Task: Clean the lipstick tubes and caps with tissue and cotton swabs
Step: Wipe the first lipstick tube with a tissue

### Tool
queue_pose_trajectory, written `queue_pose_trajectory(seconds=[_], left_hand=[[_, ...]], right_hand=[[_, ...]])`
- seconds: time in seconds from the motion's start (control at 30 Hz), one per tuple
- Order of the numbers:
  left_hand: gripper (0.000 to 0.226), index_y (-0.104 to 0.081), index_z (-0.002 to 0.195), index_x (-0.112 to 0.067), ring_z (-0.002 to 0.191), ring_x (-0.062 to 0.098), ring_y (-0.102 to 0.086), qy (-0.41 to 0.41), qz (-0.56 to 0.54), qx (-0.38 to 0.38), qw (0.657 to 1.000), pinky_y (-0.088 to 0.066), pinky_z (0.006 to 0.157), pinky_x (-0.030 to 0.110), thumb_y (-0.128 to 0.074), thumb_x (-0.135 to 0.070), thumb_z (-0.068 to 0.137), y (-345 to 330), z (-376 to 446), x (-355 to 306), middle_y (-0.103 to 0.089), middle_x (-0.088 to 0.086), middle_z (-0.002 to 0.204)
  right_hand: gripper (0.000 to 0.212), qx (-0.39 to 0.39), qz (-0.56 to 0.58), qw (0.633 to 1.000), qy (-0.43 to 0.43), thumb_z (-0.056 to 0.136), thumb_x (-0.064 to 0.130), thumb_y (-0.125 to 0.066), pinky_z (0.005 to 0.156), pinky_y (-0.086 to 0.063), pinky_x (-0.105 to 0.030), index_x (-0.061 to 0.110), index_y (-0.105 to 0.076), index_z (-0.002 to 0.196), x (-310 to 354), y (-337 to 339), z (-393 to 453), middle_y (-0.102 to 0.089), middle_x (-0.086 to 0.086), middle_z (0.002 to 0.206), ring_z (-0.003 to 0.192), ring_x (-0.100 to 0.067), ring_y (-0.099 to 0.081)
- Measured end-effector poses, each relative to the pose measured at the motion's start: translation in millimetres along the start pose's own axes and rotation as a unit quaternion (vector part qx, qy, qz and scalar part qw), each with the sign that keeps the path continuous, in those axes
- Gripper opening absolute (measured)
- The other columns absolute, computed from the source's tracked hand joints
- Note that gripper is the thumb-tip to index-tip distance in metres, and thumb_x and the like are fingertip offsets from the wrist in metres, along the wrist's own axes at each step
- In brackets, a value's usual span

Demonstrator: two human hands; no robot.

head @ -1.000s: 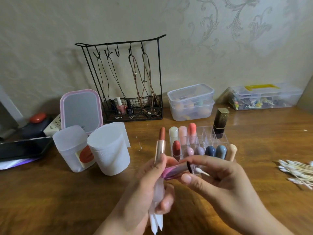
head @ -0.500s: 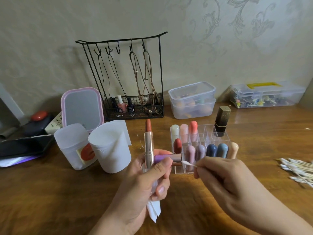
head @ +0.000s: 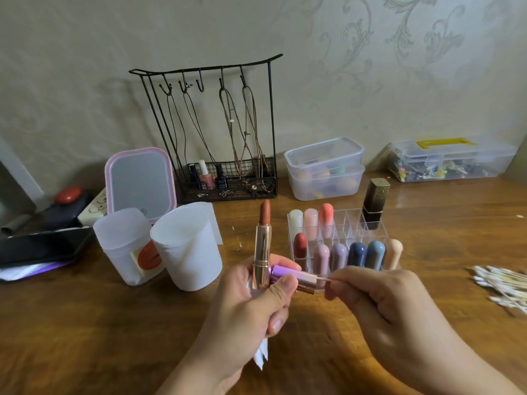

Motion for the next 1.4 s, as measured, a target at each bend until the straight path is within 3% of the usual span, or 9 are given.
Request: queue_pose_trajectory(seconds=[0.13, 0.27, 0.4, 0.53, 0.7, 0.93, 1.07, 1.2, 1.4], left_hand=[[0.030, -0.065, 0.096, -0.016, 0.045, 0.012, -0.044, -0.005, 0.038, -0.003, 0.999, -0.038, 0.044, 0.020, -0.066, -0.034, 0.072, 0, 0, 1, -0.052, 0.005, 0.057], [0.024, -0.066, 0.092, -0.017, 0.045, 0.011, -0.043, 0.000, 0.013, 0.004, 1.000, -0.037, 0.043, 0.020, -0.066, -0.033, 0.073, -5, -1, 0, -0.051, 0.005, 0.058], [0.023, -0.066, 0.090, -0.022, 0.044, 0.011, -0.044, 0.000, 0.018, -0.006, 1.000, -0.038, 0.043, 0.020, -0.066, -0.036, 0.071, -4, -2, 1, -0.051, 0.004, 0.056], [0.025, -0.067, 0.091, -0.022, 0.045, 0.011, -0.043, -0.024, 0.026, -0.011, 0.999, -0.037, 0.043, 0.020, -0.065, -0.037, 0.072, -4, -1, 0, -0.049, 0.001, 0.053], [0.031, -0.065, 0.097, -0.015, 0.045, 0.012, -0.042, -0.025, 0.023, -0.009, 0.999, -0.035, 0.042, 0.021, -0.065, -0.035, 0.073, -2, -1, 1, -0.049, 0.002, 0.052], [0.031, -0.065, 0.099, -0.019, 0.047, 0.012, -0.044, -0.024, 0.039, -0.017, 0.999, -0.037, 0.045, 0.021, -0.065, -0.036, 0.074, 2, 0, 0, -0.050, 0.005, 0.055], [0.030, -0.067, 0.097, -0.022, 0.048, 0.013, -0.045, -0.016, 0.043, -0.004, 0.999, -0.038, 0.045, 0.022, -0.066, -0.039, 0.072, 1, 0, -1, -0.054, 0.005, 0.059], [0.023, -0.068, 0.091, -0.023, 0.048, 0.015, -0.044, -0.019, 0.026, -0.007, 0.999, -0.038, 0.046, 0.024, -0.065, -0.036, 0.073, 2, 0, -1, -0.052, 0.009, 0.060], [0.024, -0.068, 0.092, -0.023, 0.048, 0.014, -0.045, -0.016, 0.016, 0.006, 1.000, -0.038, 0.046, 0.023, -0.065, -0.038, 0.073, 1, 0, -2, -0.053, 0.008, 0.061]], right_hand=[[0.013, 0.091, -0.013, 0.996, 0.011, 0.091, 0.028, -0.058, 0.052, -0.049, -0.029, 0.029, -0.064, 0.080, 1, -12, -1, -0.061, 0.014, 0.066, 0.062, -0.010, -0.060], [0.019, 0.016, 0.025, 0.999, -0.024, 0.092, 0.026, -0.060, 0.050, -0.046, -0.027, 0.030, -0.065, 0.073, -6, -6, 0, -0.063, 0.011, 0.062, 0.059, -0.011, -0.059], [0.012, 0.070, 0.001, 0.997, 0.014, 0.088, 0.026, -0.058, 0.048, -0.043, -0.018, 0.031, -0.059, 0.077, 1, -15, -1, -0.060, 0.020, 0.066, 0.061, -0.005, -0.058], [0.015, -0.024, 0.016, 1.000, 0.013, 0.094, 0.030, -0.053, 0.048, -0.038, -0.010, 0.033, -0.060, 0.081, 3, -6, -1, -0.056, 0.022, 0.060, 0.057, 0.002, -0.056], [0.010, 0.003, 0.069, 0.998, 0.005, 0.096, 0.038, -0.035, 0.059, -0.043, -0.024, 0.041, -0.040, 0.103, 7, -13, -4, -0.058, 0.014, 0.074, 0.063, -0.006, -0.056], [0.019, 0.023, -0.020, 1.000, -0.008, 0.086, 0.017, -0.070, 0.051, -0.050, -0.022, 0.033, -0.064, 0.078, -1, -13, -4, -0.065, 0.018, 0.067, 0.062, -0.003, -0.063], [0.014, -0.073, 0.039, 0.997, -0.012, 0.087, 0.019, -0.071, 0.050, -0.051, -0.022, 0.028, -0.073, 0.076, 2, -5, -1, -0.067, 0.021, 0.064, 0.053, -0.001, -0.064], [0.015, -0.008, 0.042, 0.999, 0.007, 0.087, 0.016, -0.071, 0.053, -0.052, -0.026, 0.026, -0.072, 0.076, 4, -13, -2, -0.068, 0.019, 0.065, 0.057, -0.001, -0.066], [0.014, -0.022, 0.056, 0.998, 0.017, 0.089, 0.021, -0.068, 0.050, -0.052, -0.031, 0.028, -0.070, 0.076, 7, -7, -1, -0.066, 0.015, 0.062, 0.053, -0.005, -0.065]])
Point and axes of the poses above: each hand's wrist, its own z-axis towards the middle knuckle, its own y-axis out of the back of the hand, x = y × z, the point moved 4 cm from there along z, towards the middle knuckle
